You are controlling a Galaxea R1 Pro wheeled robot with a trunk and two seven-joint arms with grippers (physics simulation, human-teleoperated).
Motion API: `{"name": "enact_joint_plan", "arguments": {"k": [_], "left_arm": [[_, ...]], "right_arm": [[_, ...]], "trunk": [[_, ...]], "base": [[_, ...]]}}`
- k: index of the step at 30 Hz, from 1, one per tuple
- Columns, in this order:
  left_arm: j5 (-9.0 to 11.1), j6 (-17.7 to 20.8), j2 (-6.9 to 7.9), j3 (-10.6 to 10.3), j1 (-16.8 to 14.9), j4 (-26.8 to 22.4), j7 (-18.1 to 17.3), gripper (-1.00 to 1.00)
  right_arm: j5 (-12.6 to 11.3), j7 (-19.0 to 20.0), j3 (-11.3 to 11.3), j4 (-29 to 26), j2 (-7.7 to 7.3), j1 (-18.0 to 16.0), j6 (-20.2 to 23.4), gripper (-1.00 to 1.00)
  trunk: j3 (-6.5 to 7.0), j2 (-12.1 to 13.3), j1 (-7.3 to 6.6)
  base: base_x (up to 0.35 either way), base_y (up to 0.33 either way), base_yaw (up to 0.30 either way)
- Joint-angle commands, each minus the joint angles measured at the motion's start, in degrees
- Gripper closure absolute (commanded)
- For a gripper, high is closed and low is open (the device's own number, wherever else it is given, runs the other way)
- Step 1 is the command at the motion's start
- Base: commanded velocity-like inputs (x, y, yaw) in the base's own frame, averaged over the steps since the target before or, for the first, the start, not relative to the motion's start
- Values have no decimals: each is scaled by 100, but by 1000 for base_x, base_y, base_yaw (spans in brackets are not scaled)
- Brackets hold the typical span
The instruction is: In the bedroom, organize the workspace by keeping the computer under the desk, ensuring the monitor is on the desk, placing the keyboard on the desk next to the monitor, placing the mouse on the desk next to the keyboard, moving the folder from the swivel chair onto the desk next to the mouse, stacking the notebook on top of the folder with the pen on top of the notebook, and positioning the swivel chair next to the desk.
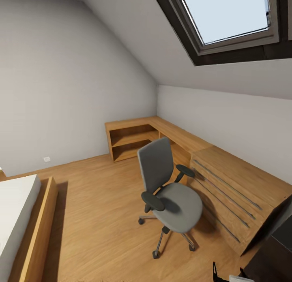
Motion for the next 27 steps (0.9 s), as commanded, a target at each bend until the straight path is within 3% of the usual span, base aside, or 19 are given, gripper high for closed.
{"name": "enact_joint_plan", "arguments": {"k": [1, 9, 16, 27], "left_arm": [[18, -15, 5, -46, -7, 0, 55, -100], [29, -15, 6, -45, -7, 0, 67, -100], [32, -15, 19, -34, -7, 0, 72, -100], [31, -15, 9, -43, -6, 0, 68, -100]], "right_arm": [[-11, -26, 54, -13, 21, -5, -28, -100], [-28, -32, 9, -477, 86, -5, -56, -100], [-29, -27, 17, -383, -40, -5, -41, -100], [-19, -26, 28, -319, -58, -5, -34, -100]], "trunk": [[-10, -9, 2], [-10, -9, 2], [-15, -9, 2], [-41, -9, 2]], "base": [[0, 0, 287], [0, 0, 287], [0, 0, 285], [0, 0, 281]]}}
